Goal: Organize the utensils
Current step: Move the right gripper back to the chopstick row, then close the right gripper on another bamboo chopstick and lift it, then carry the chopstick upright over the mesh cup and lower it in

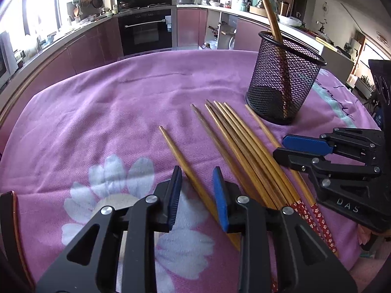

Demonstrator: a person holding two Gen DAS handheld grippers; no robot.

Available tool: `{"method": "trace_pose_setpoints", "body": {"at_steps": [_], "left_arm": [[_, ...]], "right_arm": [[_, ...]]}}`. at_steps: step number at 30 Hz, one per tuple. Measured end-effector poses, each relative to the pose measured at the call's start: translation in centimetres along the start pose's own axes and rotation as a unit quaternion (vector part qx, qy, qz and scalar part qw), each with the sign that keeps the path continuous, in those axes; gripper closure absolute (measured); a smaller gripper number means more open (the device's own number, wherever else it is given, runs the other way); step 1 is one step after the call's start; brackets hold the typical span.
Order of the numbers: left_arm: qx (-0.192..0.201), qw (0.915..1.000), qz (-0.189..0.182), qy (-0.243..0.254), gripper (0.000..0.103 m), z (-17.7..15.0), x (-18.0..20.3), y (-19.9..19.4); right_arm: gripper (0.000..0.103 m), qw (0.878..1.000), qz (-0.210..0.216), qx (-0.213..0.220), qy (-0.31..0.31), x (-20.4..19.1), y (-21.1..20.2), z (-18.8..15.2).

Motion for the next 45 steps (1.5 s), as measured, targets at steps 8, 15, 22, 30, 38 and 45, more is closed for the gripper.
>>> {"method": "trace_pose_setpoints", "body": {"at_steps": [8,15,22,30,38,45], "left_arm": [[0.002,0.9994,0.0,-0.033,0.092,0.0,-0.3,0.0],[0.002,0.9982,-0.009,-0.059,0.096,-0.1,-0.7,-0.4],[0.013,0.9979,-0.024,-0.059,0.096,-0.1,-0.5,-1.6],[0.04,0.9957,-0.06,-0.058,0.096,1.0,0.0,-4.2],[0.08,0.9897,-0.103,-0.058,0.096,2.7,0.2,-7.8],[0.111,0.9828,-0.137,-0.056,0.096,4.0,0.3,-10.9]], "right_arm": [[0.098,1.0,0.01,0.003,0.018,0.7,-0.2,0.0],[0.098,0.999,0.02,0.012,0.027,1.1,-1.0,-0.1],[0.098,0.997,0.056,0.036,0.036,1.3,-2.8,0.1],[0.098,0.993,0.082,0.07,0.045,1.2,-5.4,0.8],[0.098,0.988,0.093,0.107,0.062,2.4,-7.7,1.6],[0.098,0.983,0.095,0.138,0.069,3.2,-9.5,2.3]]}}
Point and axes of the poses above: each gripper's, at about its wrist camera, not at the fingertips, and y roughly the way its jaws point, x to its right, z to its top, the point moved 1 cm from there along y, roughly the way its jaws point, and after that the axes turned 6 degrees about x, right-handed, at the moved point
